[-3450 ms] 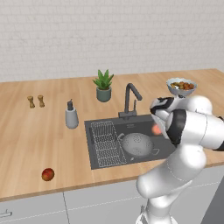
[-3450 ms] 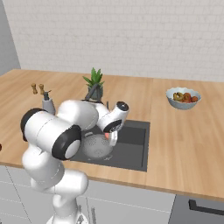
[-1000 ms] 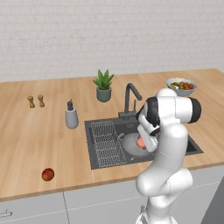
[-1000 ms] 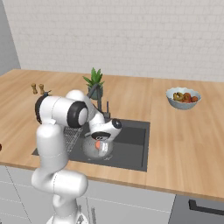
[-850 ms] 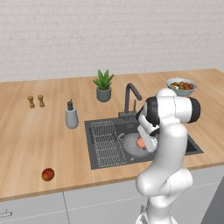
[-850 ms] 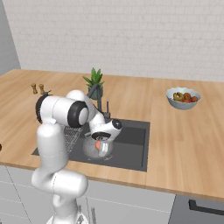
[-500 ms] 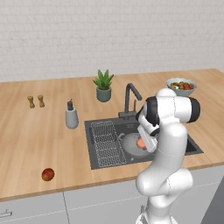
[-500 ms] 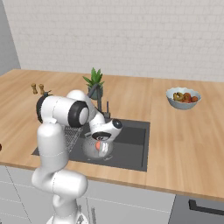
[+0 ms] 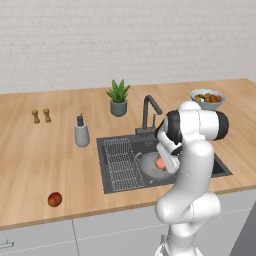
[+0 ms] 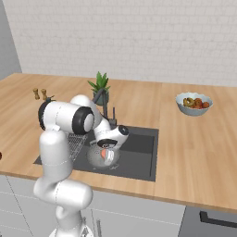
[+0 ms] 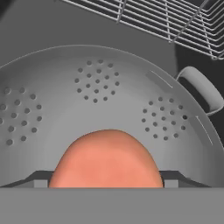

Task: Put the colander in the sink, put the peach, apple in the colander, and turn on the sink faucet and pour water over the colander.

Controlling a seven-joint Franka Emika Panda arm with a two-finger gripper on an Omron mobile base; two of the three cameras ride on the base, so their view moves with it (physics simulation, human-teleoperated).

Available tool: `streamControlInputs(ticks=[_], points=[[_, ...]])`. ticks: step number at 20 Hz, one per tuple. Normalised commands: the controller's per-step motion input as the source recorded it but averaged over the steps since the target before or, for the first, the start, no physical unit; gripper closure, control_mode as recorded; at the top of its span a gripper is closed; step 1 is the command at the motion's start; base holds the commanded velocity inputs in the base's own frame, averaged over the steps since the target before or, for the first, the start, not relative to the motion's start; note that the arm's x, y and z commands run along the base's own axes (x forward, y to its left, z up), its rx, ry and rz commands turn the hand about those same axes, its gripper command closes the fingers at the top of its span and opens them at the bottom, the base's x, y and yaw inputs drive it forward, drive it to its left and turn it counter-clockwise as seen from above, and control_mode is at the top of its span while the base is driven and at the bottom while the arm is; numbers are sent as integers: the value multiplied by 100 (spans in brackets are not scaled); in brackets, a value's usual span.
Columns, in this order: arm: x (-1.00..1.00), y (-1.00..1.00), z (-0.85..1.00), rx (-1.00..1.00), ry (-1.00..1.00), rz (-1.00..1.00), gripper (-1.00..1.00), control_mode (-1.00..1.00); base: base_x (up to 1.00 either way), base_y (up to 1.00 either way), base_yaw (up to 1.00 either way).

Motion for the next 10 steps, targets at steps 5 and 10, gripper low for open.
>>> streamControlInputs(ticks=[5,10], points=[[0,0,0,0,2,0,-100,-100,0,0,0],[0,-1,19,0,4,1,-100,-100,0,0,0]])
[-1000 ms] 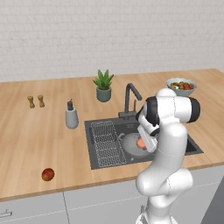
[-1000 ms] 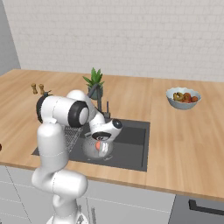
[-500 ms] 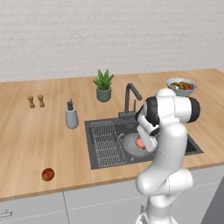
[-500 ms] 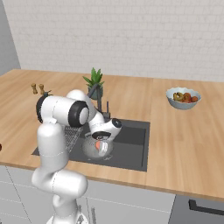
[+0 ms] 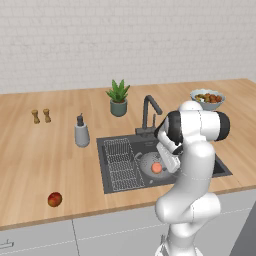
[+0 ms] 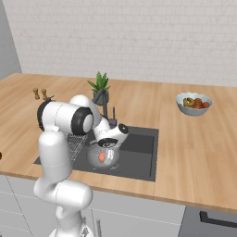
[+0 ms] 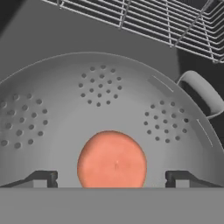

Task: Put the colander in the sink, put the peach, apple in the colander, and turn on the sink faucet and pour water over the colander.

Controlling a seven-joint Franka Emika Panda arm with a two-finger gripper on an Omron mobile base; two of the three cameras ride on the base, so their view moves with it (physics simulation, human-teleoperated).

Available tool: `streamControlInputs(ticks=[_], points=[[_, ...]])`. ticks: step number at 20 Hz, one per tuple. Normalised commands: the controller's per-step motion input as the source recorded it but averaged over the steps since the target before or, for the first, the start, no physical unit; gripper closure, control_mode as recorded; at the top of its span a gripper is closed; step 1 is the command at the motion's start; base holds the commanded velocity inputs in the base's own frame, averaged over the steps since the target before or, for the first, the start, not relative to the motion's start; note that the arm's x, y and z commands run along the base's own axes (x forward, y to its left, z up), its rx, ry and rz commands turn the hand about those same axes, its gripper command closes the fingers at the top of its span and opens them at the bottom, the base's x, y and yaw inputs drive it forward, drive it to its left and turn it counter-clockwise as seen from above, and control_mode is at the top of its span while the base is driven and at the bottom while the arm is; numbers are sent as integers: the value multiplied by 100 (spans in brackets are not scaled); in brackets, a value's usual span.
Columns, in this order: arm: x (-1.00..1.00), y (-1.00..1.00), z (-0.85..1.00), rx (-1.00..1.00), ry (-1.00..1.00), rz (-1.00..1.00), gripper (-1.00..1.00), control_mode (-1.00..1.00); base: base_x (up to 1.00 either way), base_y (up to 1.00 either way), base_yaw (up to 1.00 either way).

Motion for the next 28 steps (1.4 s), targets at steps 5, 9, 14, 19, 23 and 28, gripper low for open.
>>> streamControlInputs(ticks=[5,9,14,19,23,28], points=[[-4,-19,42,3,5,0,-100,-100,0,0,0],[-8,-17,54,6,6,0,-100,-100,0,0,0],[-31,-20,59,1,8,0,-100,-100,0,0,0],[-43,-16,60,1,12,0,-100,-100,0,0,0],[-49,-4,59,6,16,-8,-100,-100,0,0,0],[-55,0,58,13,17,-18,-100,-100,0,0,0]])
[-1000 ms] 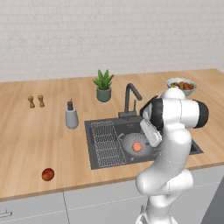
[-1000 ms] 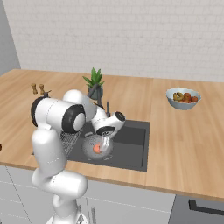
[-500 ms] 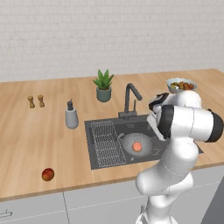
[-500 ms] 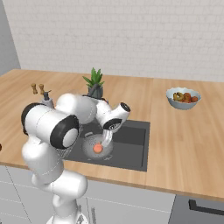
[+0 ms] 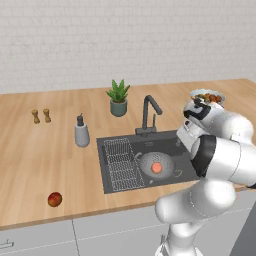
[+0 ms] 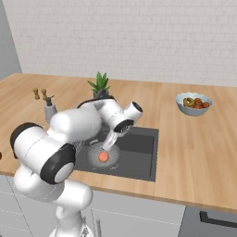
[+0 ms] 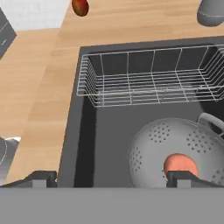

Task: Put the colander in the sink, put the peach, apple in the colander, and turn on the sink faucet and pour water over the colander.

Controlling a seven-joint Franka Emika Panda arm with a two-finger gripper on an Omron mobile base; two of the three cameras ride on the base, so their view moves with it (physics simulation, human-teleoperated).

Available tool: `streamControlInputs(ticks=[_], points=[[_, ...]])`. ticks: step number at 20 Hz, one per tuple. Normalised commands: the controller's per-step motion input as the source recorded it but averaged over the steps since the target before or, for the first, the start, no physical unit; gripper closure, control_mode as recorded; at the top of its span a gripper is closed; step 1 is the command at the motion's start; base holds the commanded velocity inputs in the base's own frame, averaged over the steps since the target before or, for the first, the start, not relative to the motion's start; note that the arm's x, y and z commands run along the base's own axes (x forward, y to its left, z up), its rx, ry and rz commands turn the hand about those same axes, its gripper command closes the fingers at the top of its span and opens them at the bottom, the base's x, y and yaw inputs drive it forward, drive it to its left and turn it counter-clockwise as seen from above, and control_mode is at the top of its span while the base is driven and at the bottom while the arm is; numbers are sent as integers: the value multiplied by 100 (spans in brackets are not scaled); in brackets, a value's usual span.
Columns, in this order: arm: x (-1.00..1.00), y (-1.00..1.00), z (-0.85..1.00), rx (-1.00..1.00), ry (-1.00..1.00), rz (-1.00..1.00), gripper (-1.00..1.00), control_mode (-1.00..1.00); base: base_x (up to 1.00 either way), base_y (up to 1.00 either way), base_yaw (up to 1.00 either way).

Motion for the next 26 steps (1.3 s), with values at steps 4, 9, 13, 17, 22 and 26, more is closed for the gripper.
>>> streamControlInputs(ticks=[4,9,13,17,22,26], points=[[-66,0,46,17,5,-31,-100,-100,0,0,0],[-64,16,35,4,0,-31,-100,-100,0,0,0],[-52,40,23,0,3,-28,-100,-100,0,0,0],[-35,50,31,0,25,-29,-100,-100,0,0,0],[-36,53,31,0,23,-18,-100,-100,0,0,0],[-32,61,32,0,28,-8,-100,-100,0,0,0]])
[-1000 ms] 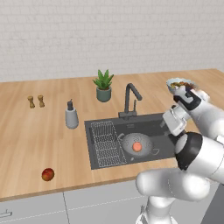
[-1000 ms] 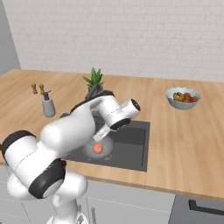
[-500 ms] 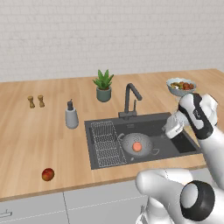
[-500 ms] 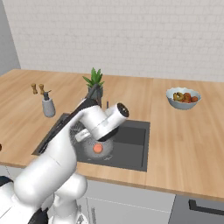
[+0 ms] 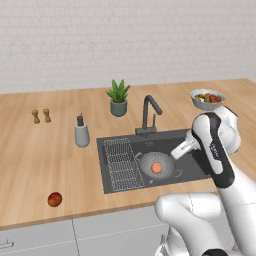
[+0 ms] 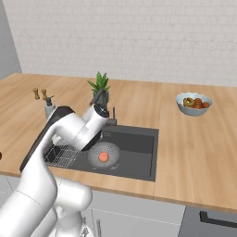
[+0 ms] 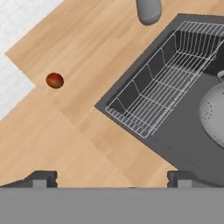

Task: Put the colander in the sink, put the peach, apple in the colander, and turn on the sink faucet and pour water over the colander.

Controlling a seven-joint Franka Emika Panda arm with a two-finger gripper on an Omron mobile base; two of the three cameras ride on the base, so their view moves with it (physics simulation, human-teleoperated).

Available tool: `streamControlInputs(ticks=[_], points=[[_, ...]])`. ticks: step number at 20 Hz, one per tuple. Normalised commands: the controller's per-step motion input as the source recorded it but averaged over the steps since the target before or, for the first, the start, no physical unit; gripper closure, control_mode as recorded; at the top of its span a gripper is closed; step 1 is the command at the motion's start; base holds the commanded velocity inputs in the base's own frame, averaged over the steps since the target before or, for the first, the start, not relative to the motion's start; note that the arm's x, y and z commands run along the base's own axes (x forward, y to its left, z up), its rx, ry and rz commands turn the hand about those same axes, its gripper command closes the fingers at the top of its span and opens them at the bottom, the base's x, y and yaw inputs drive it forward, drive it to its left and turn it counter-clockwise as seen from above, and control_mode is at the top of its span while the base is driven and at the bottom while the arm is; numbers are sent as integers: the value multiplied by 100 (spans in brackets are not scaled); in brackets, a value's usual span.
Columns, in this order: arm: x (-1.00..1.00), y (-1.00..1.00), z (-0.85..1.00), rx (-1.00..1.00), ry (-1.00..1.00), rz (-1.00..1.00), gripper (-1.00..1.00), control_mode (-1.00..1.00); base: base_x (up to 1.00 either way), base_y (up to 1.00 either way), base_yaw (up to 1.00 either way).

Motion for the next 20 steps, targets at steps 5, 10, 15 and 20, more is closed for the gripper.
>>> streamControlInputs(ticks=[5,10,15,20], points=[[-25,71,30,0,32,-2,-100,-100,0,0,0],[-30,82,15,-3,14,0,-100,-100,0,0,0],[-39,90,6,-19,0,0,-100,-100,0,0,0],[-31,97,1,-31,-8,-5,-100,-100,0,0,0]])
